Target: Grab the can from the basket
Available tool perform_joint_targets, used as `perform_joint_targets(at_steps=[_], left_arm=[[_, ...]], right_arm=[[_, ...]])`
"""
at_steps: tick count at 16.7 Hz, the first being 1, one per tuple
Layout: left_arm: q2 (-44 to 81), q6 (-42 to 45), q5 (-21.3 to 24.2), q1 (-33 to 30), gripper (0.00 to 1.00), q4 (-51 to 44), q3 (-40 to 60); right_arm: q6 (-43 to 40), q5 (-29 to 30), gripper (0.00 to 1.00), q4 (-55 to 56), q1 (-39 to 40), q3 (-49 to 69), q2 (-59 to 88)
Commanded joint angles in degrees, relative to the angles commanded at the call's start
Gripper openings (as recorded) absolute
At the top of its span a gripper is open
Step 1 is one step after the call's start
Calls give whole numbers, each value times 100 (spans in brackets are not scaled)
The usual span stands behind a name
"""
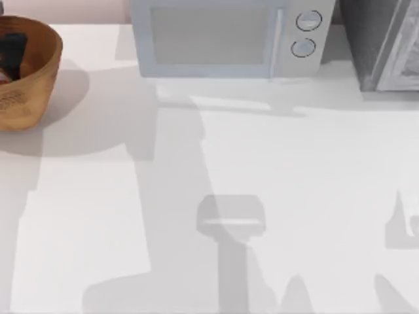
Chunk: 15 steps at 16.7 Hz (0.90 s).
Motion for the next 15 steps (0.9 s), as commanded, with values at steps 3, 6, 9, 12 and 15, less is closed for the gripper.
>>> perform_joint_targets(at_steps=[3,6,9,12,15], left_arm=[[-26,-8,-1,-11,100,665,-713],[-30,-14,-2,-17,100,1133,-1181],[-27,-14,-2,-17,100,1168,-1215],[-27,-14,-2,-17,85,1168,-1215],[-27,-14,-2,-17,62,1168,-1215]], right_arm=[[0,0,100,0,0,0,0],[0,0,100,0,0,0,0],[0,0,100,0,0,0,0],[0,0,100,0,0,0,0],[0,0,100,0,0,0,0]])
